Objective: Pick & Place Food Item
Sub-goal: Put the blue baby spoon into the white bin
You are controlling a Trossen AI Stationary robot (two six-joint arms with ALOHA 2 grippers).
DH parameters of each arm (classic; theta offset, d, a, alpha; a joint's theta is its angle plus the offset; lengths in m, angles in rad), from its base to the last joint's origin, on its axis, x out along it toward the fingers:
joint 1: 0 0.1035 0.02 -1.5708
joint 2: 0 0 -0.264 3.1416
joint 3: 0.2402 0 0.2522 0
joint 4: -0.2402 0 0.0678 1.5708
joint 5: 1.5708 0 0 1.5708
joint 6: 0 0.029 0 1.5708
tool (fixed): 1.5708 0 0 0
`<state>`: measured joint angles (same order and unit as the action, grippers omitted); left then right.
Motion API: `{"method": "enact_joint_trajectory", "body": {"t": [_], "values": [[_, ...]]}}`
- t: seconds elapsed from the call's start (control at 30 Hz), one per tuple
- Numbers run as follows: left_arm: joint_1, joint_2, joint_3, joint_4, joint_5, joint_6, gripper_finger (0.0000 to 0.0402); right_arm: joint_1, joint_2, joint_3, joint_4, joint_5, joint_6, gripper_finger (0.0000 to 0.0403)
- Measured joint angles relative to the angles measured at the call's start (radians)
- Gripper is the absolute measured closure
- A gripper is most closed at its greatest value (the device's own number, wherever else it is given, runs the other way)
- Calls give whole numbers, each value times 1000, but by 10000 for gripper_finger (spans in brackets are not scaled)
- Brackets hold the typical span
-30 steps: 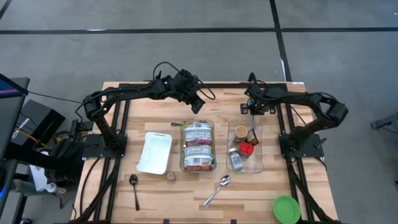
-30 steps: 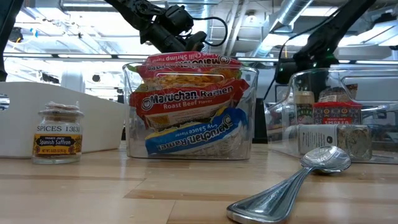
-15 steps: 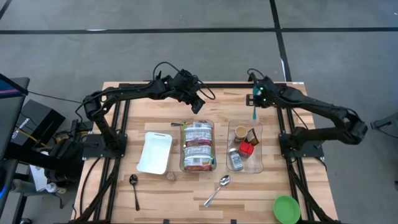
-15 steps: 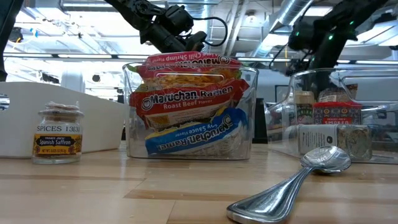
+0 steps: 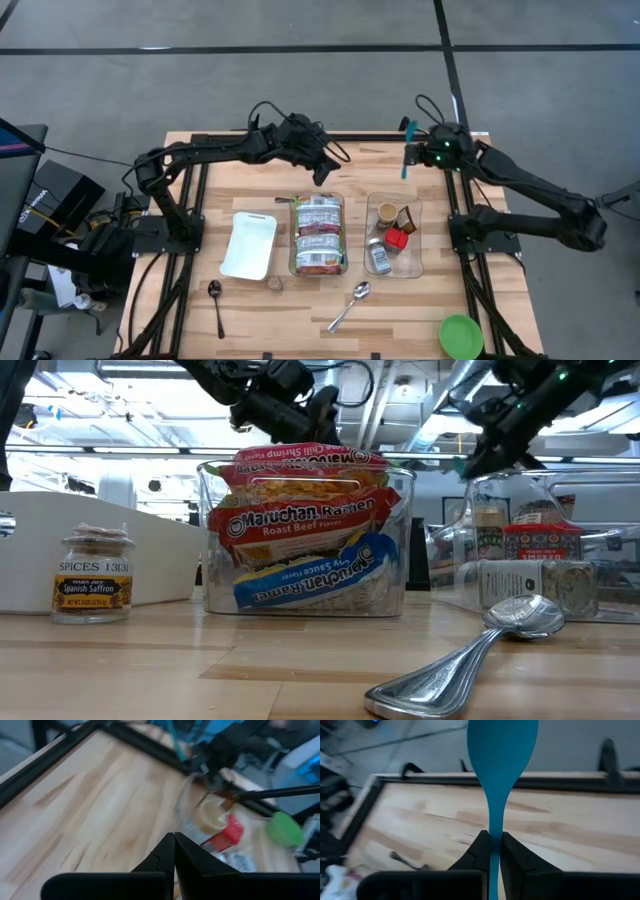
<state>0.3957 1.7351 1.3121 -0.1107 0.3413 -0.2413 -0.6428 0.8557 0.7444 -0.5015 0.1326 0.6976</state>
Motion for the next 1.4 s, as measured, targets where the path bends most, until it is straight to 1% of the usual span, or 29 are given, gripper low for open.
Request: {"method": "enact_joint_trajectory", "body": {"t": [0.2,0.27,0.37,0.47,0.73,0.97,1.1,1.3,1.4], "values": [[-44,0,0,95,20,0,401,70,-37,0,76,0,-20,390],[-55,0,0,115,56,0,401,103,-43,0,106,0,-41,390],[-65,0,0,148,143,-3,401,157,-45,0,144,0,-51,389],[-76,0,0,180,187,-24,401,210,-45,0,196,0,-54,387],[-110,1,0,308,191,-100,401,328,-45,0,335,-1,-81,386],[-120,1,0,346,192,-144,394,404,-45,0,387,-1,-81,386],[-120,1,0,353,191,-160,362,439,-45,0,387,-1,-80,386],[-142,1,0,362,191,-187,281,480,-22,-1,432,-1,-81,386],[-157,1,0,386,191,-180,253,487,-2,0,464,-1,-80,386]]}}
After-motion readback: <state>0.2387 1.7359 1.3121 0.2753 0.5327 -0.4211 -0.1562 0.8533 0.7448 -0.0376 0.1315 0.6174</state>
